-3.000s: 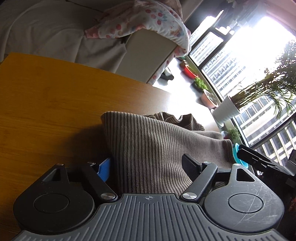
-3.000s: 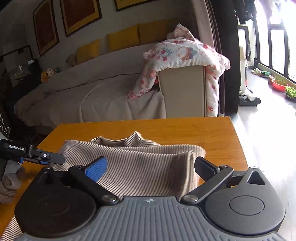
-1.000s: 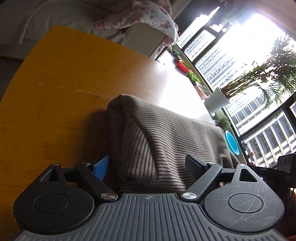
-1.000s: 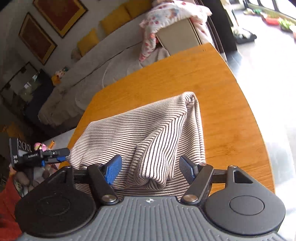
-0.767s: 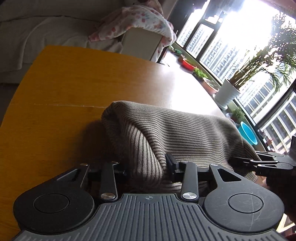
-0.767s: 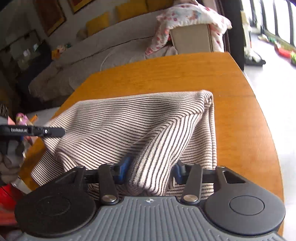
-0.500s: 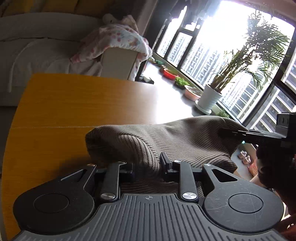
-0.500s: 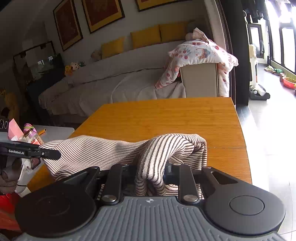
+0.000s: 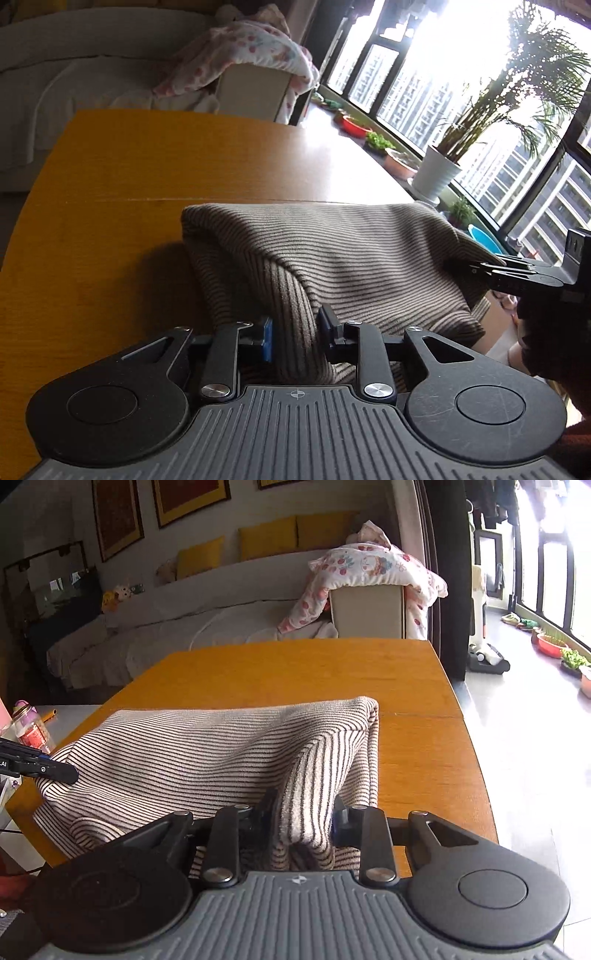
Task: Fold clothes
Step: 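Grasp the folded edge with the left tool while the right tool smooths the fold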
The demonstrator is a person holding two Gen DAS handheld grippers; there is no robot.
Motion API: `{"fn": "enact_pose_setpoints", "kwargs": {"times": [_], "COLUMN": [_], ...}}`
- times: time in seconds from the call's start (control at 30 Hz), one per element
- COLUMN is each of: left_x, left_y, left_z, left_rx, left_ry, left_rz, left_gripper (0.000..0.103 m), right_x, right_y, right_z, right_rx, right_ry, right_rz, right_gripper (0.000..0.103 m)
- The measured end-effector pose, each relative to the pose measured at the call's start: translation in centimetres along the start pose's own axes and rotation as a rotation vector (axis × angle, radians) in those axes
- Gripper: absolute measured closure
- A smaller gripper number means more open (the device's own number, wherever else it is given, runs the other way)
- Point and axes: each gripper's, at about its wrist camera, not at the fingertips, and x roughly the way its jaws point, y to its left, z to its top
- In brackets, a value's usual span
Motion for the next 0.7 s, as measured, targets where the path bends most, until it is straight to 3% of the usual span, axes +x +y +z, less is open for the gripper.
{"fn": "enact_pose_setpoints", "kwargs": {"times": [0.13,0.23,0.27,0.33,0.37,0.4,0.5,0.63,0.7], "left_x": [0.6,0.2,-0.3,-1.4,-2.0,-2.7,-4.4,-4.1,-2.7], "left_y": [0.5,0.4,0.3,0.3,0.3,0.2,-0.2,-1.8,-2.1], "left_z": [-0.3,-1.4,-1.3,-0.8,-0.5,-0.1,0.9,1.4,0.8], "left_rx": [0.008,0.042,0.046,0.045,0.043,0.04,0.011,-0.008,0.02], "left_ry": [0.024,0.022,0.016,-0.002,-0.014,-0.032,-0.084,-0.1,-0.072], "left_rz": [0.049,0.083,0.092,0.111,0.116,0.113,0.048,-0.095,-0.091], "left_gripper": [0.072,0.063,0.059,0.052,0.053,0.053,0.048,0.033,0.031], "right_x": [1.8,2.3,2.0,1.5,1.2,0.9,-0.6,-2.4,-1.9], "right_y": [-0.1,-0.4,-0.3,0.1,0.3,0.5,1.4,4.1,5.9], "right_z": [0.2,-0.8,-0.8,-0.9,-0.8,-0.8,-0.2,0.7,0.4], "right_rx": [-0.024,-0.038,-0.053,-0.097,-0.13,-0.164,-0.187,-0.226,-0.301], "right_ry": [0.007,0.008,0.003,-0.003,-0.008,-0.013,-0.058,-0.149,-0.141], "right_rz": [-0.029,-0.054,-0.066,-0.118,-0.154,-0.189,-0.202,-0.063,-0.021], "right_gripper": [0.076,0.066,0.061,0.035,0.021,0.018,0.014,0.0,0.0]}}
